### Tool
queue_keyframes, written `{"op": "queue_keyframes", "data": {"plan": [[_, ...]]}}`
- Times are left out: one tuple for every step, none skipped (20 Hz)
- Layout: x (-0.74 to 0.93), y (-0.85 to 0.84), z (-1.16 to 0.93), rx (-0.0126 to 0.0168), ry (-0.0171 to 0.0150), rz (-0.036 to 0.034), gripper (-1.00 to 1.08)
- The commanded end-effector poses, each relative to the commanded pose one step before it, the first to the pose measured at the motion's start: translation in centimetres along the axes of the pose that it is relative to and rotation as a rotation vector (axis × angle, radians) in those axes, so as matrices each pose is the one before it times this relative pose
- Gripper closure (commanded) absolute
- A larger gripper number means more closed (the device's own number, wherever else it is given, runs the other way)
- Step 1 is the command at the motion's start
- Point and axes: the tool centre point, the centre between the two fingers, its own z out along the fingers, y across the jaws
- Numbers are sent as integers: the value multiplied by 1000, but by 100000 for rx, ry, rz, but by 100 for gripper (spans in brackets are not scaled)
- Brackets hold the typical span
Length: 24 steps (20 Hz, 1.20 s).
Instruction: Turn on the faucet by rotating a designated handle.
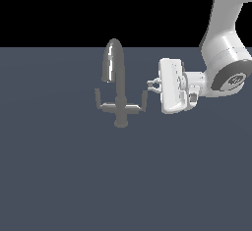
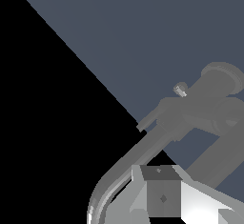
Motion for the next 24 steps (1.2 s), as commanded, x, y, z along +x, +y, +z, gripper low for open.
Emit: {"op": "queue_keyframes", "data": {"plan": [[1092, 429, 485, 4132, -1752, 1687, 108], [363, 161, 161, 1305, -555, 598, 108], [330, 145, 149, 1178, -503, 544, 108], [297, 130, 136, 1052, -450, 490, 108], [263, 114, 122, 925, -397, 434, 108], [228, 99, 108, 797, -344, 377, 108], [194, 84, 92, 675, -292, 322, 108], [159, 68, 78, 547, -237, 262, 108], [125, 54, 59, 430, -187, 207, 108], [88, 37, 44, 301, -131, 146, 108], [54, 23, 26, 183, -80, 89, 108], [17, 7, 10, 58, -25, 28, 108], [0, 0, 0, 0, 0, 0, 108], [0, 0, 0, 0, 0, 0, 108], [0, 0, 0, 0, 0, 0, 108], [-11, 25, -5, -64, 12, 24, 108], [-225, 110, 18, 0, 0, 0, 108], [-228, 111, 18, 0, 0, 0, 108], [-230, 112, 18, 0, 0, 0, 108], [-232, 113, 18, 0, 0, 0, 108], [-234, 114, 18, 0, 0, 0, 108], [-236, 114, 19, 0, 0, 0, 108], [-238, 115, 19, 0, 0, 0, 108], [-240, 116, 19, 0, 0, 0, 108]]}}
